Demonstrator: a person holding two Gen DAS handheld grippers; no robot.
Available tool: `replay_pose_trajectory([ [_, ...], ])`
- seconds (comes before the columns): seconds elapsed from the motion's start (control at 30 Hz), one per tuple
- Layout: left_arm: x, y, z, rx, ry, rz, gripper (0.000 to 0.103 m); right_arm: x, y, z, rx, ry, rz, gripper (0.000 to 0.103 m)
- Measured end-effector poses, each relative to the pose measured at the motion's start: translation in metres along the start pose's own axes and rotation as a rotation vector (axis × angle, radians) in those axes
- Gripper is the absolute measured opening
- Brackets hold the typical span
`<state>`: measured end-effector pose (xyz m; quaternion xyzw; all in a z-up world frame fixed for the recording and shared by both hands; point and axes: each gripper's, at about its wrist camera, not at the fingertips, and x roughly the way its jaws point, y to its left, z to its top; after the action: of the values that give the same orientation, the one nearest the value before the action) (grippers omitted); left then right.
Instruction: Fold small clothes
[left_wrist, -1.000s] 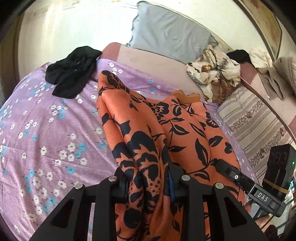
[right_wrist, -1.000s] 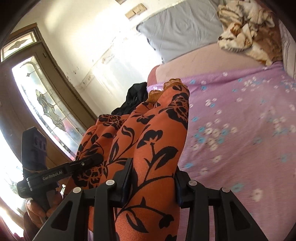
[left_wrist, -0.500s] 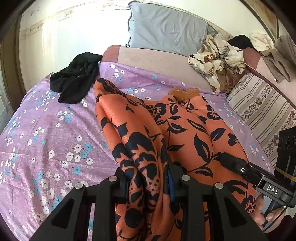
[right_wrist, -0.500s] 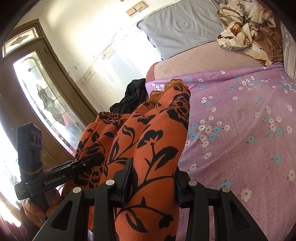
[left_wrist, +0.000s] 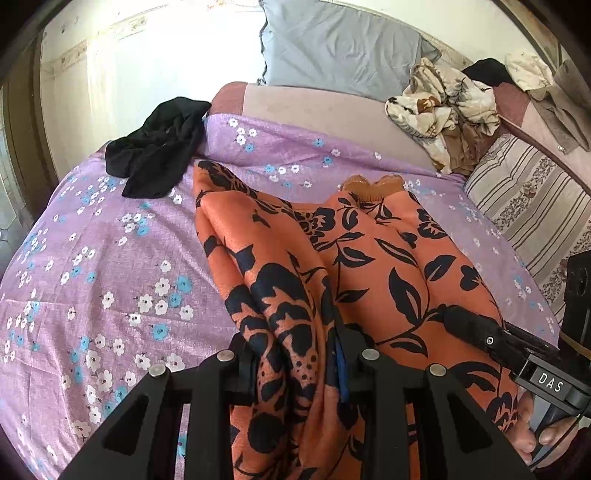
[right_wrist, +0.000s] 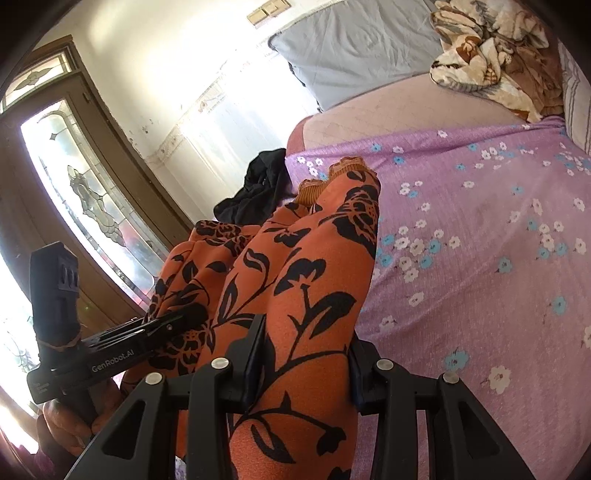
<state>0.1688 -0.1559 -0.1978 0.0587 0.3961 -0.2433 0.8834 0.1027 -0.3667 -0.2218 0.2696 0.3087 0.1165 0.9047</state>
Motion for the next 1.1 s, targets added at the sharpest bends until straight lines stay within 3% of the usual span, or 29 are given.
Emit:
replay_pose_trajectory([
  [0.7,0.025,0.002,-0.003,0.005,0.059,0.045,0.032,0.023,-0.007,-0.012,0.030,0.038,-0.030,0.040],
  [1.03,0.050,0.007,-0.017,0.010,0.142,0.094,0.034,0.046,-0.027,-0.029,0.080,0.145,-0.072,0.041],
  [1.1,0.049,0.007,-0.018,0.021,0.139,0.106,0.041,0.048,-0.031,-0.029,0.091,0.159,-0.067,0.045],
])
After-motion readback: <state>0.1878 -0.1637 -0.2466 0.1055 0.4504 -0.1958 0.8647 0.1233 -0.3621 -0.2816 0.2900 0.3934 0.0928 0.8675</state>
